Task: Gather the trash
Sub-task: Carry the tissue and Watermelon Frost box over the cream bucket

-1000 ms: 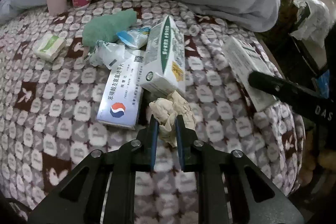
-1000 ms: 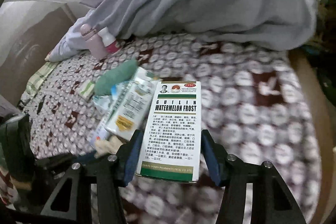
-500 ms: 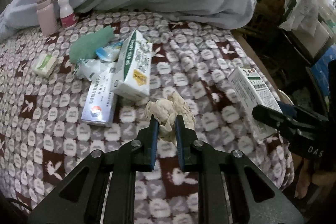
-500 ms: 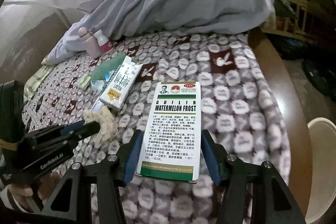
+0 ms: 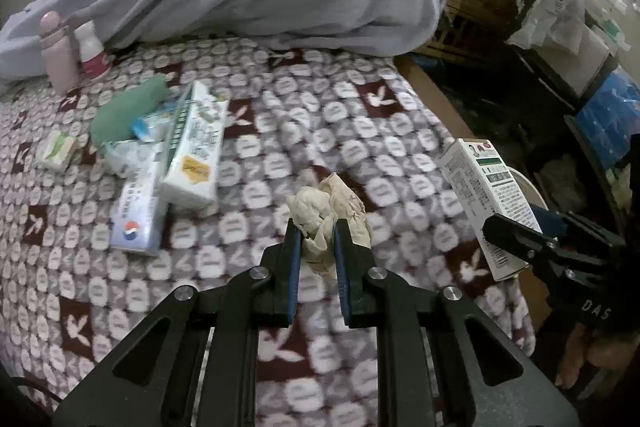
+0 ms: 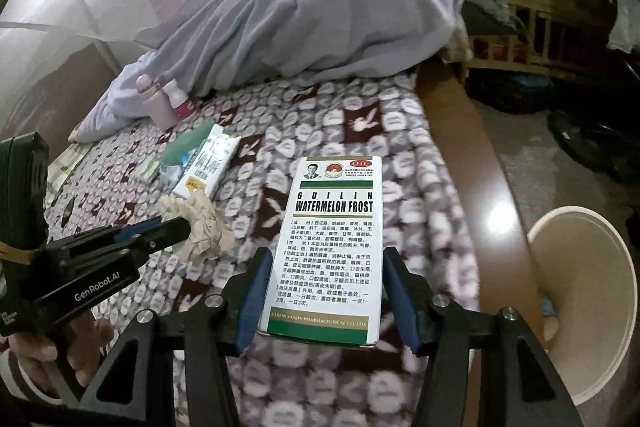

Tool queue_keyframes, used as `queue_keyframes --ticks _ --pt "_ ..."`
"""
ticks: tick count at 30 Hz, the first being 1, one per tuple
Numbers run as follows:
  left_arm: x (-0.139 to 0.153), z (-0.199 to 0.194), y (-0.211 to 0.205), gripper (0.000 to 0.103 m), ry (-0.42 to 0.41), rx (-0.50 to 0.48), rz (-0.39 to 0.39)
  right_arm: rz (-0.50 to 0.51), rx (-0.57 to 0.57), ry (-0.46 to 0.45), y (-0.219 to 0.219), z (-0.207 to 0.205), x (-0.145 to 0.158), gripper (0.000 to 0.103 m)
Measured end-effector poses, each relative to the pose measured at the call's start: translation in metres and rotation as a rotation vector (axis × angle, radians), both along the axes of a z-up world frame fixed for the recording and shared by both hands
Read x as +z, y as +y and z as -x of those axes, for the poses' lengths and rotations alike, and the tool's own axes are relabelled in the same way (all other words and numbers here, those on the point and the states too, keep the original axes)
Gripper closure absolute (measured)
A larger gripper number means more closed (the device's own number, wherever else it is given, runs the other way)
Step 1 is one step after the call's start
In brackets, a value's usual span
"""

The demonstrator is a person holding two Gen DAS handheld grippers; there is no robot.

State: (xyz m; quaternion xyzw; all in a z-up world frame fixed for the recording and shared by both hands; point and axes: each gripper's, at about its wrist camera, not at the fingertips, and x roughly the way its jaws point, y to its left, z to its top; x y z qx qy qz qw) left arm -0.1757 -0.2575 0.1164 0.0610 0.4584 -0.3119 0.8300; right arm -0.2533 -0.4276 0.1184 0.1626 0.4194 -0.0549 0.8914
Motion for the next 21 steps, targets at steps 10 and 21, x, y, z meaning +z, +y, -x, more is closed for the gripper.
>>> queue_keyframes --ticks 10,21 --pt "0.006 0.013 -0.044 0.09 0.011 -0.081 0.021 0.007 -0.075 0.005 -0.033 0.026 0.001 0.049" --pt "0.011 0.031 -0.097 0.09 0.015 -0.17 0.025 0.012 -0.177 0.004 -0.077 0.061 0.006 0.049"
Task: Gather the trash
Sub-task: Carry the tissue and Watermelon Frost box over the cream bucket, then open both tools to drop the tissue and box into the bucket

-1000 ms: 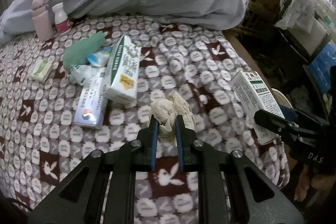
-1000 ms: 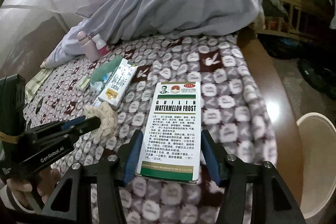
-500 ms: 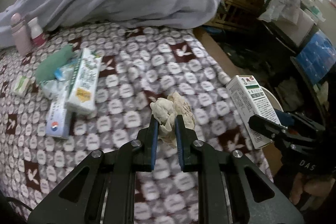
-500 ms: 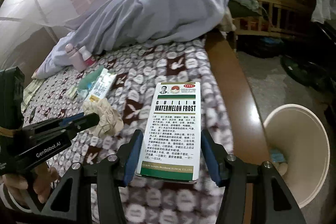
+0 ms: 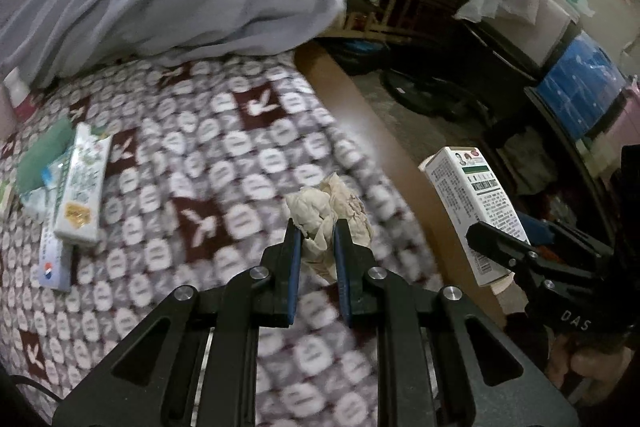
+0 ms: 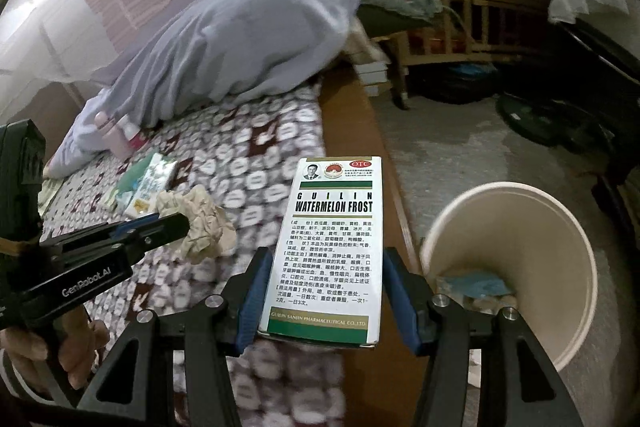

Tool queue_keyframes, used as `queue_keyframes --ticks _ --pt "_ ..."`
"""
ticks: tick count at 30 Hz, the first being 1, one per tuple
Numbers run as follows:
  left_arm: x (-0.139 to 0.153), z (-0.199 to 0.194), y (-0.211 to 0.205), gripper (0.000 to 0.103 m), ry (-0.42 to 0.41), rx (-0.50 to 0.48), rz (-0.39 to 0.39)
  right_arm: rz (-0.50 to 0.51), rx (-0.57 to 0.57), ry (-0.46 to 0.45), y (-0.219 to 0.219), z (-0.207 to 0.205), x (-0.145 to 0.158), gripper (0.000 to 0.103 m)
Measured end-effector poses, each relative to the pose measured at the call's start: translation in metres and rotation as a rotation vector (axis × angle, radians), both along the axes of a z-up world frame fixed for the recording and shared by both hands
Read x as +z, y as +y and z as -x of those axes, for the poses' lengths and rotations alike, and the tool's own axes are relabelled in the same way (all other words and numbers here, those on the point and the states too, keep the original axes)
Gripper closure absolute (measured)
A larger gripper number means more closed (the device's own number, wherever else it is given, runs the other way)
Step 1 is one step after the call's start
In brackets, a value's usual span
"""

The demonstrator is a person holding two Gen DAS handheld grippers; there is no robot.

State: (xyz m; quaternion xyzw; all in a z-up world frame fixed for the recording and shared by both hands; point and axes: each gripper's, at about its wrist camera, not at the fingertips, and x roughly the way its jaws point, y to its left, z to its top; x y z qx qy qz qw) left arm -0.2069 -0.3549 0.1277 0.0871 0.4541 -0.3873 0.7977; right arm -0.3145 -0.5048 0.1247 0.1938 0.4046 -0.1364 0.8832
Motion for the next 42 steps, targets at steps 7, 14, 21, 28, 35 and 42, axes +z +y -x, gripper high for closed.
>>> queue_keyframes --ticks 7,14,21,28,35,42 --pt "0.004 0.015 -0.037 0.09 -0.011 -0.063 -0.004 0.003 -0.069 0.008 -0.029 0.023 0.0 0.049" --pt "0.002 0.027 -0.069 0.09 -0.008 -0.11 -0.013 0.002 -0.138 0.018 -0.054 0.044 -0.002 0.049" --pt "-0.002 0.035 -0.095 0.09 0.033 -0.146 -0.008 0.0 -0.185 0.032 -0.074 0.06 -0.007 0.049" --pt "-0.011 0.042 -0.117 0.09 0.081 -0.189 -0.004 -0.019 -0.233 0.044 -0.093 0.074 -0.015 0.049" --pt "-0.016 0.05 -0.137 0.09 0.114 -0.227 0.004 -0.033 -0.268 0.062 -0.108 0.085 -0.025 0.049" --pt "-0.018 0.055 -0.15 0.09 0.118 -0.256 0.007 -0.041 -0.293 0.081 -0.117 0.091 -0.033 0.049"
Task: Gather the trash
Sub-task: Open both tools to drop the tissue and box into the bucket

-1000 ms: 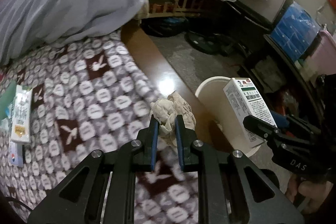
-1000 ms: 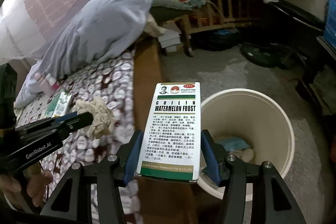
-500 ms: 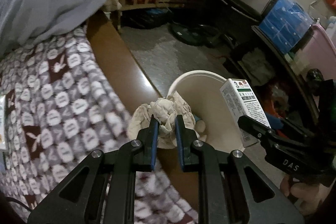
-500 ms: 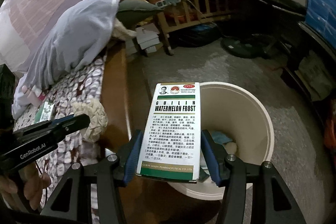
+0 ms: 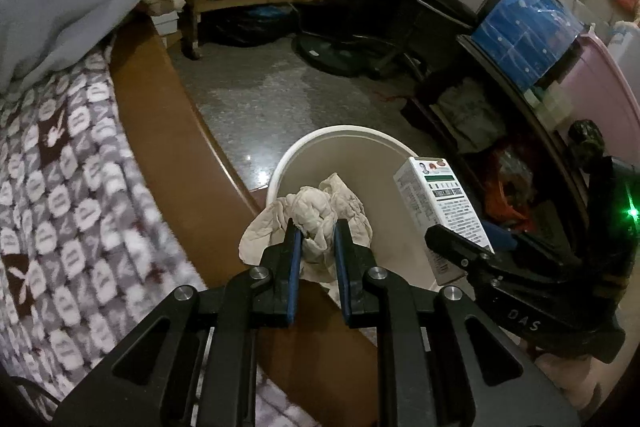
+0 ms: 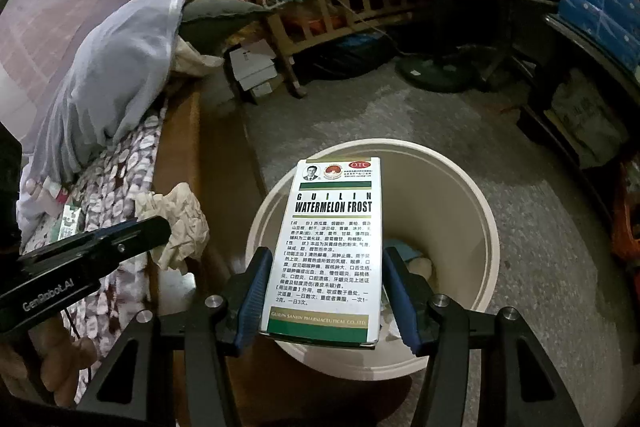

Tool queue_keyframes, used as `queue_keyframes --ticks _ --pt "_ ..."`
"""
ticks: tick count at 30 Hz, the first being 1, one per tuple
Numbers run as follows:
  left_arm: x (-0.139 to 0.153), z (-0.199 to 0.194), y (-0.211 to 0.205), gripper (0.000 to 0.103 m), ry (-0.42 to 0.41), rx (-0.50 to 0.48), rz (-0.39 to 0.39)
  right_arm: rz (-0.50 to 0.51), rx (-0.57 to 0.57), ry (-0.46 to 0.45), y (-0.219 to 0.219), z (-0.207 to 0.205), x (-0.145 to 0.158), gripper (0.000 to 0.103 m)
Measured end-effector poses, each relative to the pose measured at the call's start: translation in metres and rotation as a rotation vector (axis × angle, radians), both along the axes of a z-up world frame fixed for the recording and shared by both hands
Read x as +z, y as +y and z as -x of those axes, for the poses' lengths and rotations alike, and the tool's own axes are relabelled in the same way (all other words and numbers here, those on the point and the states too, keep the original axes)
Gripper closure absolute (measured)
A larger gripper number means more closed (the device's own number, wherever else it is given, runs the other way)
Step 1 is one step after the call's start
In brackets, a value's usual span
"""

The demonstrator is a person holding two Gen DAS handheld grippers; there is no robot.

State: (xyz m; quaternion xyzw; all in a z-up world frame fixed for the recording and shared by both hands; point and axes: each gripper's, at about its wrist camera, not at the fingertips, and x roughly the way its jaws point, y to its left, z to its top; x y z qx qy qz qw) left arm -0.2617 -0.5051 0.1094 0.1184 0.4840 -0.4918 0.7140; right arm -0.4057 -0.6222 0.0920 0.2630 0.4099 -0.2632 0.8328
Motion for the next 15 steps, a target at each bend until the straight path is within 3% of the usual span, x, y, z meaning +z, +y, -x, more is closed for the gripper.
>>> queue_keyframes --ticks 5,7,9,11,15 --pt "-0.002 -0.001 -0.005 0.087 0.045 -0.006 0.026 0.004 -0.021 0.013 -0.005 0.001 -0.002 0.049" --pt "-0.001 -0.002 -0.003 0.076 0.06 -0.009 0.044 0.022 -0.041 0.027 -0.007 0.0 -0.002 0.049" --pt "-0.001 -0.003 -0.001 0.054 0.085 -0.01 0.062 0.04 -0.066 0.056 -0.008 0.0 -0.002 0.049" --pt "-0.002 -0.006 0.003 0.053 0.116 -0.01 0.071 0.033 -0.066 0.057 -0.008 -0.001 -0.002 0.049" --pt "-0.003 -0.008 0.011 0.053 0.084 0.005 0.043 0.024 -0.048 0.061 -0.004 -0.004 -0.004 0.048"
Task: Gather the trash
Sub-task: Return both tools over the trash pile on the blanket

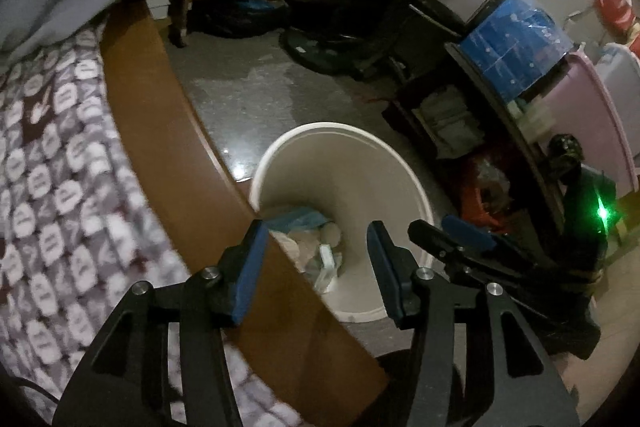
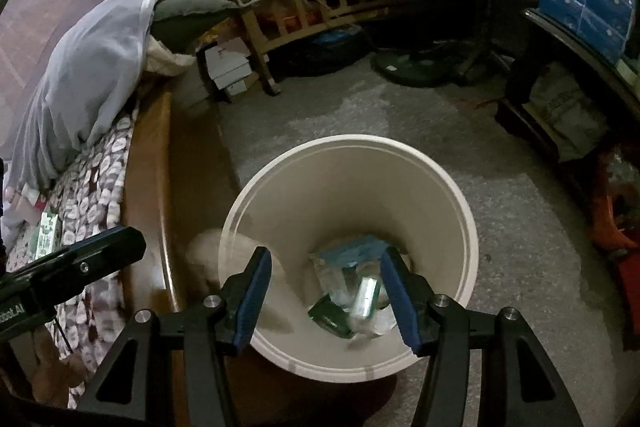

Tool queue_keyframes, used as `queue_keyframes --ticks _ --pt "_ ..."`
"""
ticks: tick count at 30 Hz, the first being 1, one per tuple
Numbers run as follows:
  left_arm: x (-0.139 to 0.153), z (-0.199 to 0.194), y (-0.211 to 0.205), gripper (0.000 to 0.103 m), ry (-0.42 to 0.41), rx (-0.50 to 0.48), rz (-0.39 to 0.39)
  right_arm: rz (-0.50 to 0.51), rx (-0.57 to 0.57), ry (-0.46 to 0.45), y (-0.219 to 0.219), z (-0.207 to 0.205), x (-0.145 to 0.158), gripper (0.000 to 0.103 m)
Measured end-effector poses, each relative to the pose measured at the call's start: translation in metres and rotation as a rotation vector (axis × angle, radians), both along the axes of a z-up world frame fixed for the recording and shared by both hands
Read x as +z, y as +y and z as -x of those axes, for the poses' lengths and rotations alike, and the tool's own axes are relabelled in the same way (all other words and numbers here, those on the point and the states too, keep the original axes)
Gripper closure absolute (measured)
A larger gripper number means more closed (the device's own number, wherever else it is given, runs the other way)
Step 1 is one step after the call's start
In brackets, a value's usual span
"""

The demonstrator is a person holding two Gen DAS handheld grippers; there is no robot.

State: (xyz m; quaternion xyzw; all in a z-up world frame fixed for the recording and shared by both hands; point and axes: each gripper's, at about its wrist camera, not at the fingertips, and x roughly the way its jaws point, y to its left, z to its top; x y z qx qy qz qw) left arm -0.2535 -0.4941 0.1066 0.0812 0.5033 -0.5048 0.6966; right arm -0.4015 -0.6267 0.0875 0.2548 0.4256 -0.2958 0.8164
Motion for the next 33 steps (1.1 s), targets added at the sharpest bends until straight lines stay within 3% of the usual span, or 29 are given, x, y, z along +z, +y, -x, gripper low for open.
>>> queue_keyframes --ticks 12,24,33 --pt "0.001 -0.015 0.047 0.053 -0.171 0.127 -0.081 -0.006 0.064 -0.021 0.03 -0.023 0.002 0.044" --pt "-0.002 -0.048 0.115 0.053 -0.241 0.288 -0.138 0.01 0.182 -0.016 0.078 -0.064 0.009 0.043" --pt "-0.002 -0.077 0.183 0.053 -0.245 0.409 -0.169 0.012 0.316 -0.019 0.133 -0.108 0.012 0.042"
